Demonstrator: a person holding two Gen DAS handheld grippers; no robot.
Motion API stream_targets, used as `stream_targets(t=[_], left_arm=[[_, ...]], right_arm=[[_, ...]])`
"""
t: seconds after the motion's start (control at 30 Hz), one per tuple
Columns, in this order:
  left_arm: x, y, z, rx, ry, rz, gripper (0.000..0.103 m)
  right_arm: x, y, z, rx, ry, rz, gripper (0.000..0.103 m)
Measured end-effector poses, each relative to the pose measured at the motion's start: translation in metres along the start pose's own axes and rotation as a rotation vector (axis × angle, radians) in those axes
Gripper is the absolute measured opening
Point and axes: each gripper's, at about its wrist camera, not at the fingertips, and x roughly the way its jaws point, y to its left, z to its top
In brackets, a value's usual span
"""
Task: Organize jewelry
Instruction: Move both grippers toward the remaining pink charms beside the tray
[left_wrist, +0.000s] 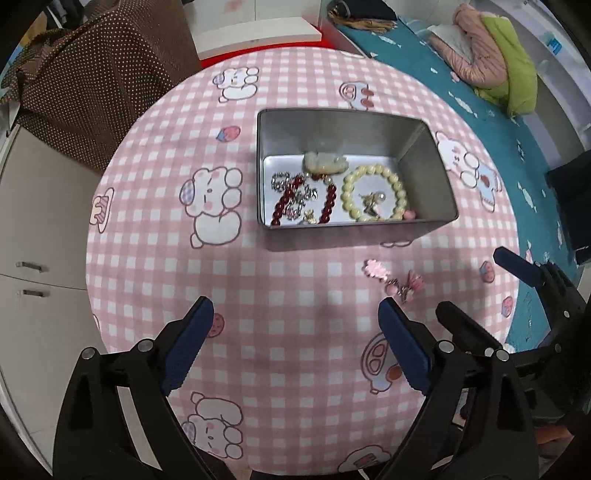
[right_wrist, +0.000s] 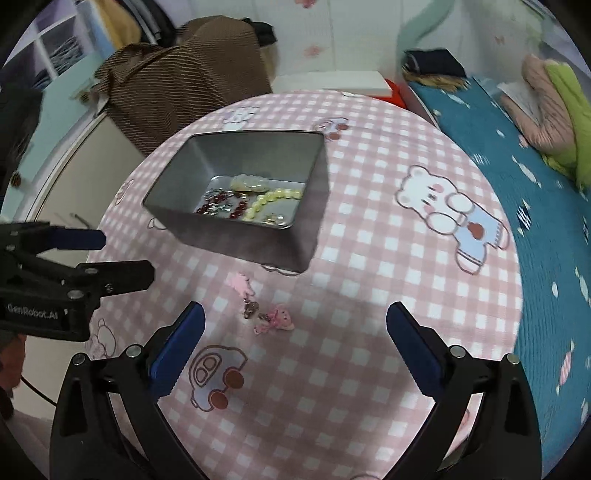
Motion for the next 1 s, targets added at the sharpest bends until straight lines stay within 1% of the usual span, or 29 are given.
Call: stream_targets(t=[0.1, 0.17, 0.23, 0.33, 0.4, 0.43, 0.5, 0.57, 0.63, 0.7, 0.73, 0.77, 0.8, 0.83, 0.87, 1.0], left_arm=[[0.009, 0.001, -0.003, 0.018, 0.014, 0.007, 0.091], [0.013, 0.002, -0.003, 0.026, 0.003, 0.000, 0.091], [0.015, 0.003, -0.005, 0.030, -0.024, -0.016, 0.091], [0.017, 0.004, -0.008, 0.036, -0.047, -0.069, 0.091], [0.019, 0.005, -0.010, 0.034, -0.055, -0.088, 0.091], [0.021, 0.006, -0.011, 0.035, -0.055, -0.093, 0.091], [0.024, 0.005, -0.013, 0.039, -0.055, -0.092, 0.091], [0.028, 0.005, -0.015, 0.040, -0.066, -0.088, 0.091], [0.028, 0.006, -0.016, 0.034, -0.084, -0.096, 0.091], [0.029, 0.006, -0.016, 0.042, -0.092, -0.097, 0.091], [0.029, 0.004, -0.016, 0.049, -0.096, -0.100, 0.091], [0.029, 0.003, -0.016, 0.056, -0.100, -0.100, 0.091], [0.029, 0.002, -0.015, 0.055, -0.100, -0.106, 0.091], [0.029, 0.001, -0.015, 0.052, -0.099, -0.115, 0.091], [0.029, 0.000, -0.015, 0.047, -0.098, -0.131, 0.091], [0.030, -0.007, -0.009, 0.057, -0.090, -0.151, 0.090]], right_arm=[[0.005, 0.005, -0.006, -0.043, -0.043, 0.003, 0.095], [0.009, 0.006, -0.009, -0.056, -0.067, 0.018, 0.095], [0.011, 0.007, -0.011, -0.063, -0.088, 0.034, 0.095], [0.016, 0.008, -0.012, -0.068, -0.105, 0.044, 0.094], [0.021, 0.009, -0.013, -0.072, -0.094, 0.041, 0.085], [0.026, 0.010, -0.013, -0.076, -0.072, 0.054, 0.083], [0.035, 0.010, -0.013, -0.083, -0.035, 0.075, 0.072], [0.040, 0.012, -0.013, -0.091, -0.013, 0.087, 0.067], [0.042, 0.013, -0.013, -0.100, -0.018, 0.084, 0.063], [0.042, 0.014, -0.013, -0.119, -0.017, 0.061, 0.049], [0.043, 0.014, -0.011, -0.133, -0.013, 0.050, 0.047], [0.043, 0.015, -0.010, -0.139, -0.010, 0.050, 0.041], [0.043, 0.013, -0.009, -0.140, -0.004, 0.076, 0.031], [0.044, 0.012, -0.009, -0.136, 0.003, 0.107, 0.026], [0.045, 0.012, -0.009, -0.136, 0.010, 0.122, 0.025], [0.043, 0.013, -0.009, -0.154, 0.017, 0.111, 0.022]])
